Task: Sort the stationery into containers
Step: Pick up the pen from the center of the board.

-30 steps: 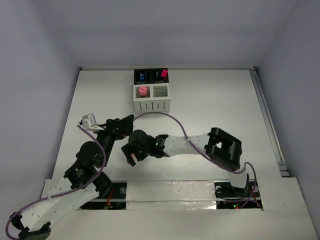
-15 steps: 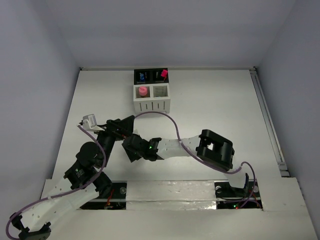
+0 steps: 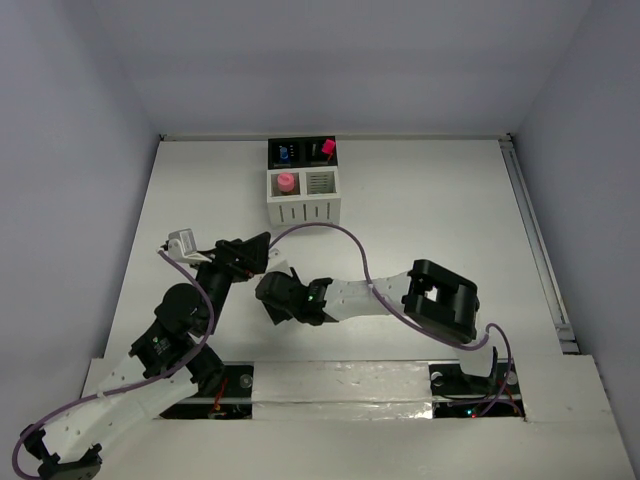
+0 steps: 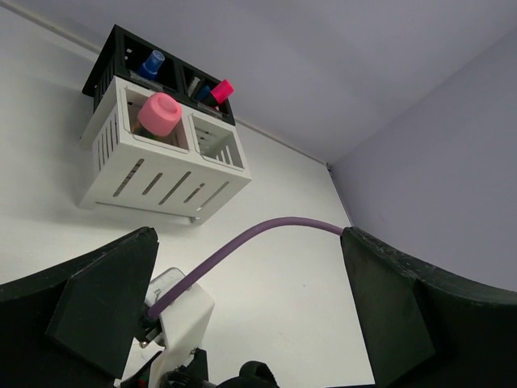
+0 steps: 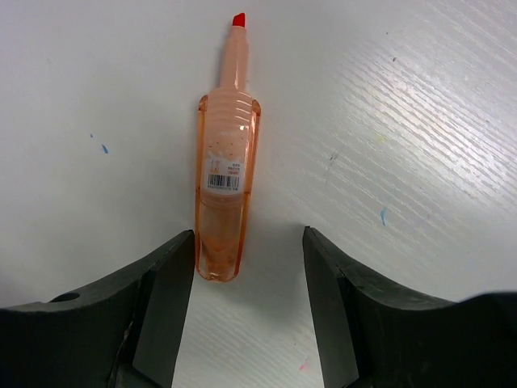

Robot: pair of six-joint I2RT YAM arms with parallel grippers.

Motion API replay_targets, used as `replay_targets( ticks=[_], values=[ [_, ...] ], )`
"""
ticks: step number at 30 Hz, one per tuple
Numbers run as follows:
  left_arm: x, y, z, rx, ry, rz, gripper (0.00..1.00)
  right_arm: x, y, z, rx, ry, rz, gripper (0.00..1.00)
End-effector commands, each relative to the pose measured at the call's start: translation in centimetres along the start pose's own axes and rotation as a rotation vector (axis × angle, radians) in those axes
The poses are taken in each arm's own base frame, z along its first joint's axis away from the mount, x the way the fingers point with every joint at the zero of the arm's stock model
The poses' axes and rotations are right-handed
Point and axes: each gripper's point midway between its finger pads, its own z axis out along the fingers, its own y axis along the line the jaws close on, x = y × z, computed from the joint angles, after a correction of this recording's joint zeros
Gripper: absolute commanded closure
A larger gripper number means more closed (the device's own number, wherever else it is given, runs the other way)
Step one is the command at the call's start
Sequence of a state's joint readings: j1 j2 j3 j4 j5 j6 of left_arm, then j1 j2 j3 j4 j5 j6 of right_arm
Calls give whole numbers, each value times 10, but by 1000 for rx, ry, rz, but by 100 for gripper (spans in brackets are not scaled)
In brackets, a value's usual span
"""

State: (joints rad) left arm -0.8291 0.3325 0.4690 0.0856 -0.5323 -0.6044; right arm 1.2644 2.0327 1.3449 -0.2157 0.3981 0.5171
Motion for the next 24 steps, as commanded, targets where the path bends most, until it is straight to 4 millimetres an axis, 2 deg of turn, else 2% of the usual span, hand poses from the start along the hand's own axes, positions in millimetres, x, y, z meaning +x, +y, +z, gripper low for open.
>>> replay_targets(
  ticks=[1, 7, 11, 15, 20, 21, 24],
  values=[
    [-7, -6, 2, 21, -28, -27, 5, 34, -17, 1, 49, 100, -27, 40],
    [-3, -4, 2, 16, -21, -24, 5, 39, -16, 7, 48, 117, -42, 46],
    [-1, 1, 2, 0, -18, -15, 5, 45, -10, 4, 29, 141, -55, 62],
    [3, 14, 4, -54, -31, 4, 6, 43, -13, -4, 25, 137, -49, 76],
    [21, 27, 5, -81, -1, 7, 18, 13, -7, -33, -37, 73, -74, 84],
    [23, 29, 4, -83, 5, 7, 21, -2, -2, -48, -72, 45, -69, 85],
    [31, 33, 3, -85, 22, 10, 30, -31, -11, -69, -146, 31, -55, 88]
  ],
)
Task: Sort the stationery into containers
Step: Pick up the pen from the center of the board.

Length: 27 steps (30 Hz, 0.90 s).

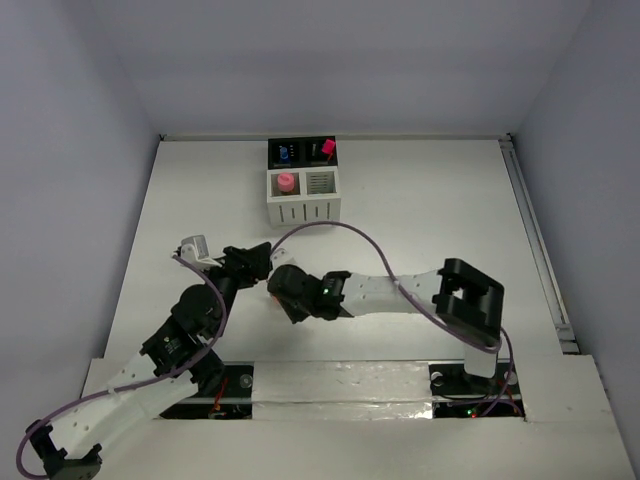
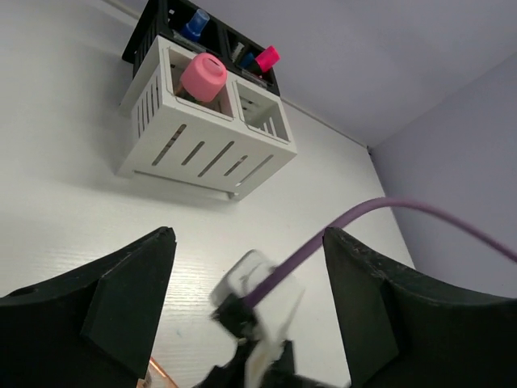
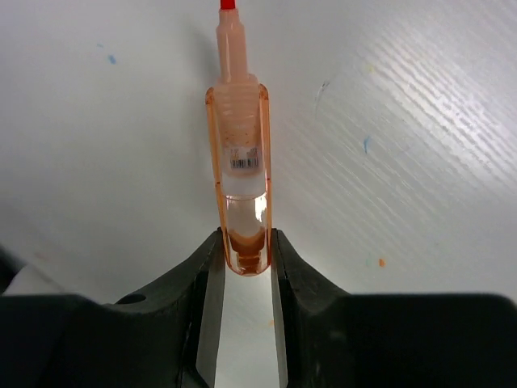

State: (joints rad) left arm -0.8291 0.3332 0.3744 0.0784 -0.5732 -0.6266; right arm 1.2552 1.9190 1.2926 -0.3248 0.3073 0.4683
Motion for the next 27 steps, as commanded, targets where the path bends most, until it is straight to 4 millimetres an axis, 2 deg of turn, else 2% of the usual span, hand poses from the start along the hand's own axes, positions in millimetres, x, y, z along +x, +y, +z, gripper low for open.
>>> replay_targets(
  ticks=[1, 2, 4, 5, 6, 7, 12, 16, 20, 23, 27],
  values=[
    [1, 2, 1, -1, -13, -22, 30, -52, -8, -52, -131, -60, 18, 89],
    [3, 4, 1, -3, -11, -21, 30, -59, -14, -58, -140, -64, 13, 89],
    [8, 7, 0, -4, -2, -20, 31, -67, -14, -72, -266, -47, 38, 90],
    [9, 7, 0, 0, 2, -21, 31, -74, -29, -72, -311, -40, 91, 91],
    [13, 6, 0, 9, 13, -20, 31, -72, -18, -83, -443, -8, 104, 91],
    [17, 8, 0, 11, 23, -15, 31, -77, -20, -86, -483, -22, 121, 91],
    [34, 5, -1, 59, 81, 12, 34, -90, -45, -102, -491, -51, 157, 92],
    [48, 4, -2, 94, 122, 40, 35, -101, -53, -120, -547, -75, 173, 92],
    [55, -9, -3, 179, 140, 47, 40, -109, -66, -141, -595, -94, 203, 94],
    [60, -19, -4, 241, 157, 56, 41, -114, -69, -158, -642, -115, 221, 95],
    [68, -26, 2, 267, 181, 97, 41, -117, -60, -176, -705, -124, 223, 95]
  ],
)
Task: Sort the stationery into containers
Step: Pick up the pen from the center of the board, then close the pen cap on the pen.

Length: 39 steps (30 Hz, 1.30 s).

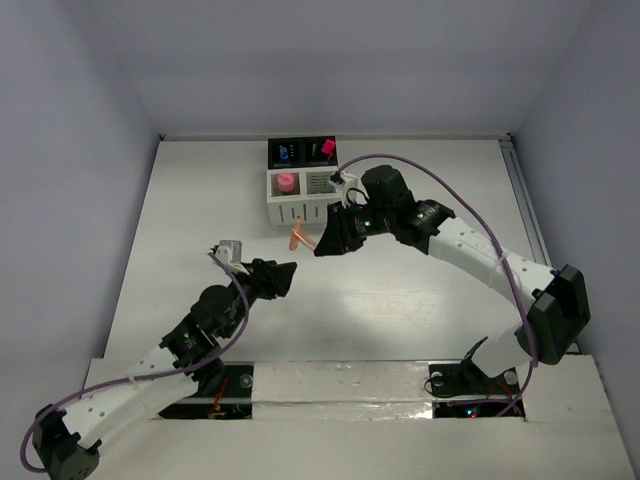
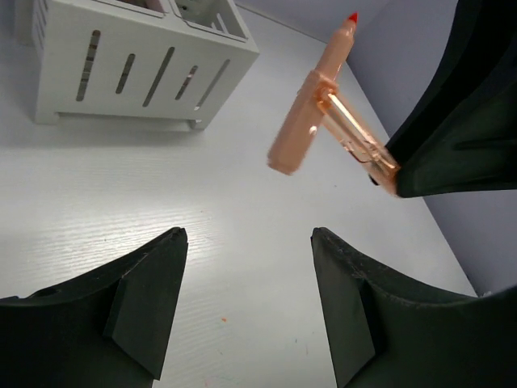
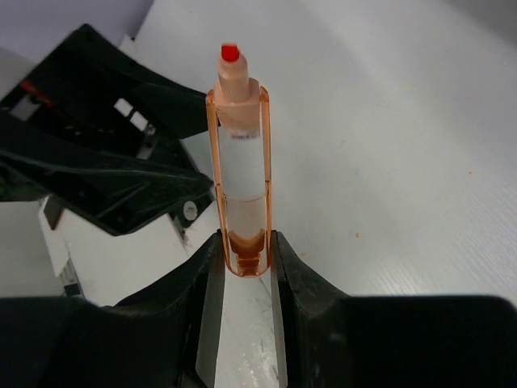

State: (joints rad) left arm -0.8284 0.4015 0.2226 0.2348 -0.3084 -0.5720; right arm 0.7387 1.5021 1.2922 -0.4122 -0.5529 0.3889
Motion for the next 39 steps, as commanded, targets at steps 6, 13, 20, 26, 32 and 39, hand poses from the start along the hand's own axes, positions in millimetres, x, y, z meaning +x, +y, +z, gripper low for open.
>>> replay_targets(
  ticks=[6, 13, 20, 26, 32, 39],
  values=[
    [-15, -32, 14, 133, -42, 96, 42, 9, 41, -17, -173, 39, -4, 95],
    [-27, -36, 14, 147, -89, 119, 45, 12, 41, -17, -172, 56, 3, 96],
    [-28, -40, 13, 166, -93, 125, 48, 15, 38, -13, -172, 70, 13, 97],
    [-37, -45, 12, 177, -119, 116, 62, 20, 36, -10, -180, 85, 28, 98],
    [-32, -44, 15, 175, -99, 124, 95, 24, 34, -7, -187, 94, 43, 98],
    [-25, -45, 13, 187, -62, 135, 100, 16, 25, -15, -128, 57, 42, 99]
  ],
)
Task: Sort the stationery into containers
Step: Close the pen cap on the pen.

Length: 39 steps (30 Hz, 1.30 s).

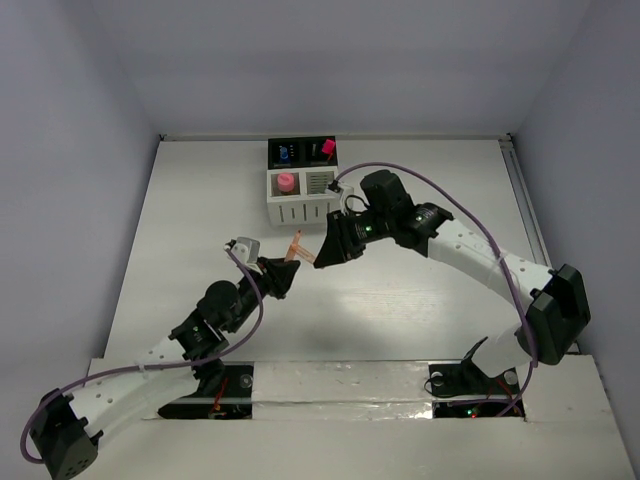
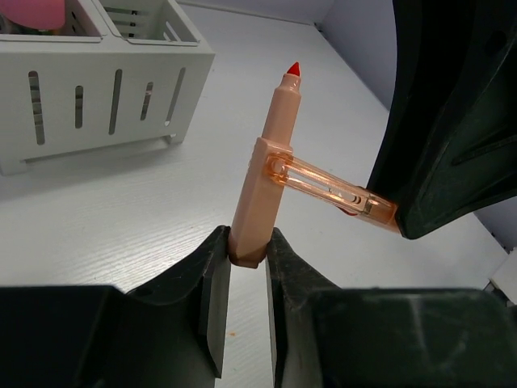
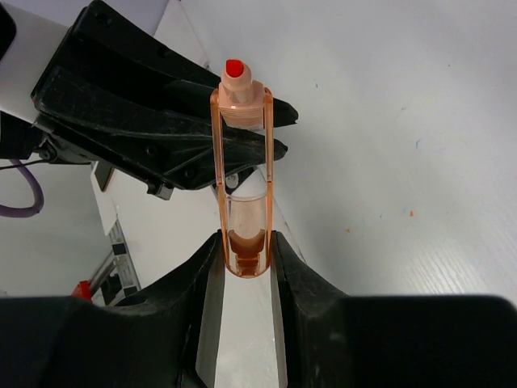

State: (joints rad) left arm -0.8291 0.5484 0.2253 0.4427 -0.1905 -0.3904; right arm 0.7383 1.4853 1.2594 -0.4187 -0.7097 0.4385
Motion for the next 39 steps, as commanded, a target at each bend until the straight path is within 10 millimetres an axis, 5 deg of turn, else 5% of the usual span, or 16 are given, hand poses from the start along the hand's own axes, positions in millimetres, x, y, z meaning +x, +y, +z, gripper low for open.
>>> replay_targets(
  ticks=[1, 11, 20, 39],
  values=[
    [-30, -17, 0, 48, -70, -26, 100, -6, -1, -13, 31, -36, -17, 99],
    [0, -12, -8, 65, 10, -43, 100, -50, -16, -38, 221, -235, -65, 100],
    [10, -25, -7, 129, 52, -33, 100, -89, -7, -33, 199, -326, -99, 99],
    [12, -36, -8, 180, 64, -28, 100, -126, -11, -12, 164, -355, -108, 96]
  ],
)
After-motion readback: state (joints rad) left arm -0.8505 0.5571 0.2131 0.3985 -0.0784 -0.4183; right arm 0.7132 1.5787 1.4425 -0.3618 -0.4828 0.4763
